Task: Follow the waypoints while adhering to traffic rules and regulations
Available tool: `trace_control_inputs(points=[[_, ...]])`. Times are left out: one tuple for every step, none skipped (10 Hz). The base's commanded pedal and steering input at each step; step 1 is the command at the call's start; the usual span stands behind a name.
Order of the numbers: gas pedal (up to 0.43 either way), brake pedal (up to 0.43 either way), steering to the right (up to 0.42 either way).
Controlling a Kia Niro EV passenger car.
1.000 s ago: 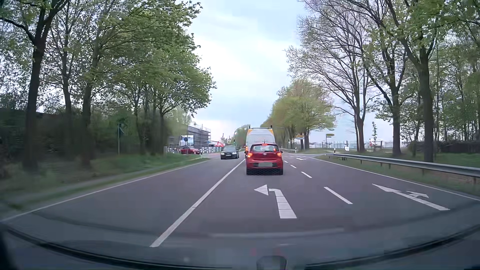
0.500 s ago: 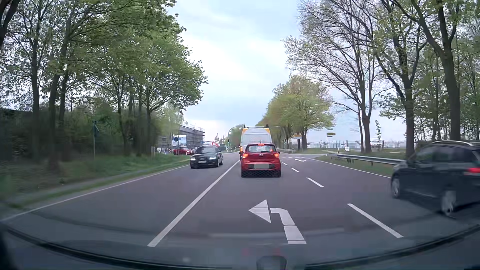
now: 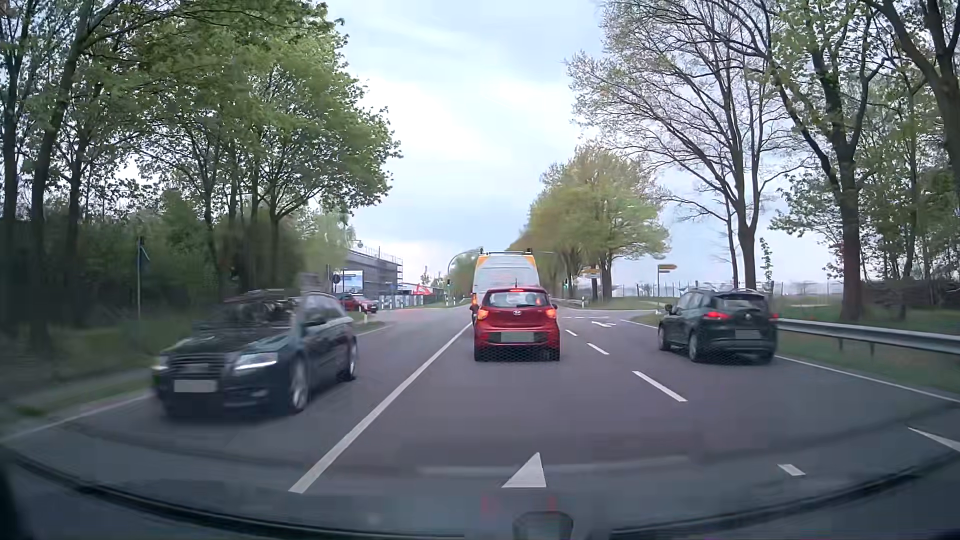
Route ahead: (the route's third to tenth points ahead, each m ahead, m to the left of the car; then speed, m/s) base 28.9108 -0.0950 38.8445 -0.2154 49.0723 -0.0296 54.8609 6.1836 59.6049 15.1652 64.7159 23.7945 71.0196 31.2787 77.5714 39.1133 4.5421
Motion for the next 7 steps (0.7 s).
trace_control_inputs(points=[[0.0, 0.22, 0.008], [0.0, 0.213, 0.007], [0.0, 0.213, 0.007], [0.0, 0.207, 0.007], [0.0, 0.201, 0.007], [0.0, 0.195, 0.005], [0.0, 0.183, 0.005]])
